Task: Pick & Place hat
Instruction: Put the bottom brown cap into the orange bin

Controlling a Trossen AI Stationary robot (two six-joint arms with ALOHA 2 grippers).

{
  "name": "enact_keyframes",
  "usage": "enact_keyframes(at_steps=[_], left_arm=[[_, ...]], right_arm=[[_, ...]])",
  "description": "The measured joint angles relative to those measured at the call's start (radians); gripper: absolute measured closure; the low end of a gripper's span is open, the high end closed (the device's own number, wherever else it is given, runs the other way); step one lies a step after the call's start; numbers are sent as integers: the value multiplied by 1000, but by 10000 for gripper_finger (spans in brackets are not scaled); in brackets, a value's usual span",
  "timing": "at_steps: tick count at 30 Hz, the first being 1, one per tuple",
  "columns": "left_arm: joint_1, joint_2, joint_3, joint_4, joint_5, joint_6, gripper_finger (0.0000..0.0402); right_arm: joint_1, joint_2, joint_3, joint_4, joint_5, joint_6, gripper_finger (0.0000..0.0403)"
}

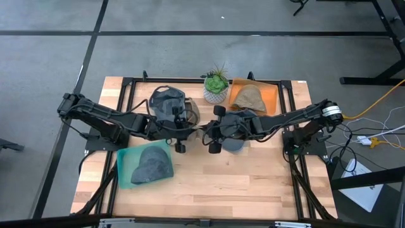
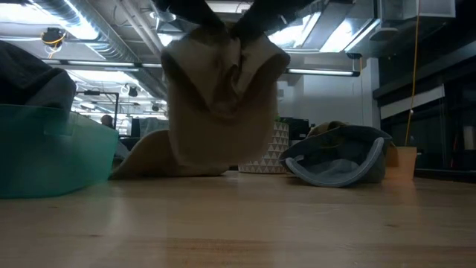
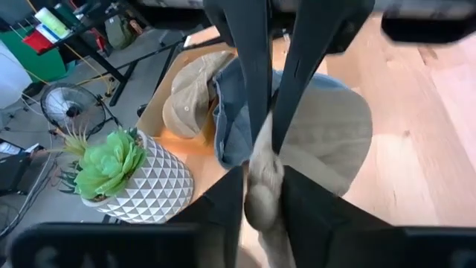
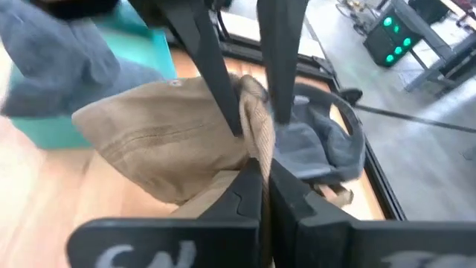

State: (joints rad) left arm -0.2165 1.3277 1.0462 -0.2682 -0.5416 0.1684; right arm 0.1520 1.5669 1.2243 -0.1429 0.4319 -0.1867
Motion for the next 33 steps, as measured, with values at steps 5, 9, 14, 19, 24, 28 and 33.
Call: enact_keyframes(at_steps=[5, 9, 14, 19, 24, 28, 33], left_arm=[[0, -7, 0, 15, 2, -31, 260], [0, -18, 0, 3, 13, -51, 228], [-9, -54, 0, 0, 82, -55, 218], [-19, -102, 0, -23, 89, -61, 230], [-19, -120, -8, -43, 92, -105, 246], [-20, -111, -9, -70, 115, -127, 260], [-22, -106, -9, -73, 143, -149, 275]], right_arm=[[0, 0, 0, -66, 29, 4, 399], [0, -9, 0, -99, 30, 4, 399], [0, -60, -1, -151, 56, 4, 399], [0, -129, -1, -233, 81, 47, 399], [0, -182, -1, -269, 176, 55, 397], [0, -235, -1, -270, 235, 48, 396], [0, -305, -1, -280, 324, 48, 395]])
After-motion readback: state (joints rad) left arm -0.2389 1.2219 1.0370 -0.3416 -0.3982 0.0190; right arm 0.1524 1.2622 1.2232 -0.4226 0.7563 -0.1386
